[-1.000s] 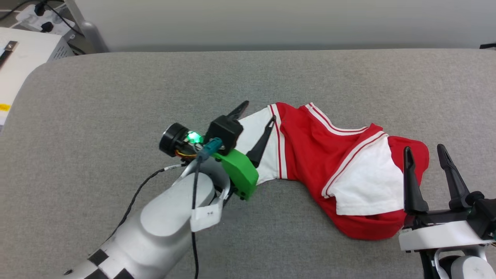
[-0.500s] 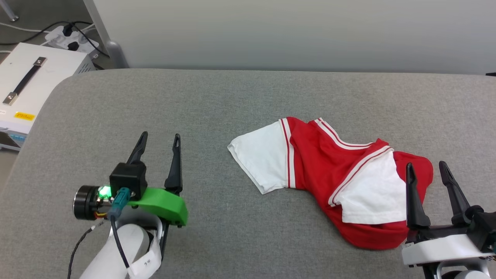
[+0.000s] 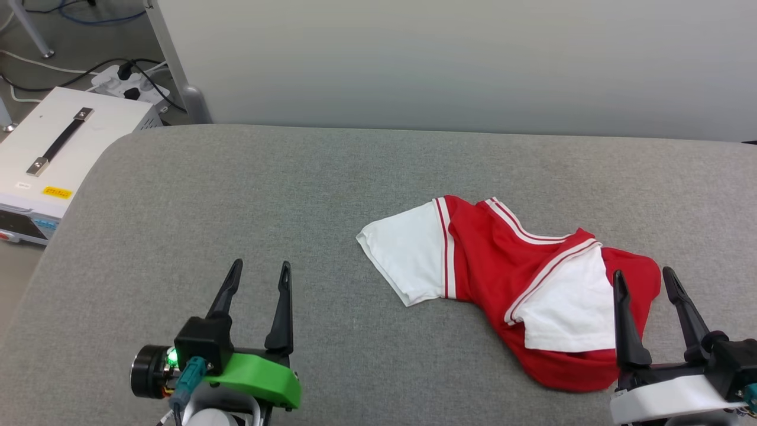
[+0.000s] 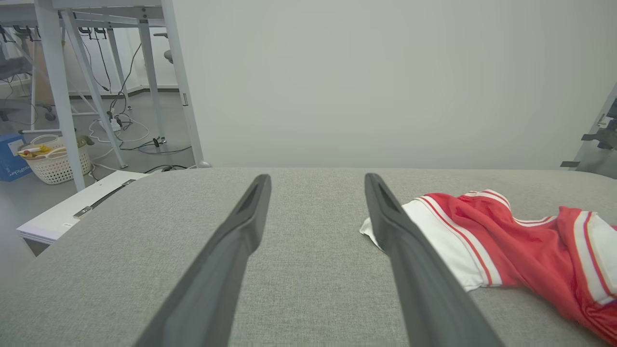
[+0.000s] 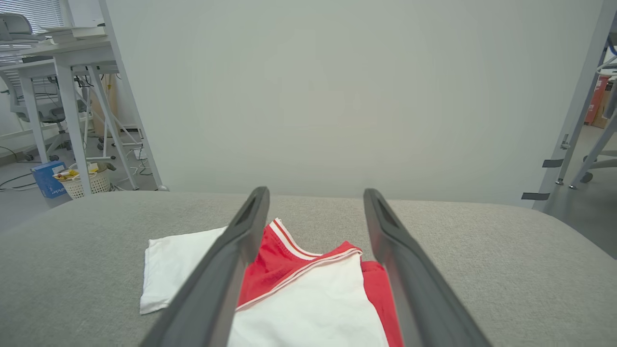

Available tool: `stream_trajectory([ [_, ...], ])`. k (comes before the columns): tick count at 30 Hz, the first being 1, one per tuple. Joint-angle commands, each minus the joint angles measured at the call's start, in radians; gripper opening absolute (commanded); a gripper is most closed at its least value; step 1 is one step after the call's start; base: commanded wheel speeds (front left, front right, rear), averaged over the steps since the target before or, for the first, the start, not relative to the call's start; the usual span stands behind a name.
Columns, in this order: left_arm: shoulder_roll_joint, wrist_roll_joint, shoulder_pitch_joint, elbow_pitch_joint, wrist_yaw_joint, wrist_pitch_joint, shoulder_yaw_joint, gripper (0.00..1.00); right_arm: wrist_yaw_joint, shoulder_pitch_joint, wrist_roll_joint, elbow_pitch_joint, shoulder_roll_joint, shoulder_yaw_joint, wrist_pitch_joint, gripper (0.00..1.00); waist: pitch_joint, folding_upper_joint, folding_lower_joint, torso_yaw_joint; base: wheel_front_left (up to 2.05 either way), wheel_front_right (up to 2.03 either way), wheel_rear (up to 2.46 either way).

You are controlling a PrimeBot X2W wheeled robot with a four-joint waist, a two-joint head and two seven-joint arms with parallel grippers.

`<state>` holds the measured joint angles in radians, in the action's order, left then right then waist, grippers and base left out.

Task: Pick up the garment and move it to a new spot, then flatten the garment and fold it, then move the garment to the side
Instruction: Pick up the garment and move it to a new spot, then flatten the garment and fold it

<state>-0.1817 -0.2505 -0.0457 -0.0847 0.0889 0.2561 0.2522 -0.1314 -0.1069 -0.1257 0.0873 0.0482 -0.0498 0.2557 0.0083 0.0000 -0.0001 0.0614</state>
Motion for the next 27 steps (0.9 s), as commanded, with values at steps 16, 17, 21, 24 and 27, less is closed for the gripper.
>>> stream_trajectory([
  [16, 0.099, 0.123, 0.077, -0.037, -0.101, 0.006, -0.133, 1.00, 0.001, -0.052, 0.013, -0.021, 0.002, 0.004, 0.006, 1.00, -0.022, 0.0000, 0.0001, -0.011, 0.00, 0.00, 0.00],
  [17, 0.101, 0.126, 0.077, -0.039, -0.103, 0.006, -0.136, 1.00, 0.001, -0.052, 0.013, -0.022, 0.002, 0.004, 0.006, 1.00, -0.022, 0.0000, 0.0001, -0.011, 0.00, 0.00, 0.00],
  [21, 0.108, 0.141, 0.079, -0.048, -0.114, 0.006, -0.148, 1.00, 0.001, -0.051, 0.013, -0.026, 0.002, 0.008, 0.006, 1.00, -0.022, 0.0000, 0.0001, -0.011, 0.00, 0.00, 0.00],
  [24, 0.113, 0.149, 0.080, -0.055, -0.121, 0.006, -0.155, 1.00, 0.001, -0.050, 0.011, -0.028, 0.002, 0.009, 0.006, 1.00, -0.024, 0.0000, 0.0001, -0.011, 0.00, 0.00, 0.00],
  [27, 0.116, 0.155, 0.080, -0.061, -0.125, 0.006, -0.161, 1.00, 0.001, -0.051, 0.010, -0.030, 0.002, 0.009, 0.006, 1.00, -0.025, 0.0000, 0.0001, -0.012, 0.00, 0.00, 0.00],
])
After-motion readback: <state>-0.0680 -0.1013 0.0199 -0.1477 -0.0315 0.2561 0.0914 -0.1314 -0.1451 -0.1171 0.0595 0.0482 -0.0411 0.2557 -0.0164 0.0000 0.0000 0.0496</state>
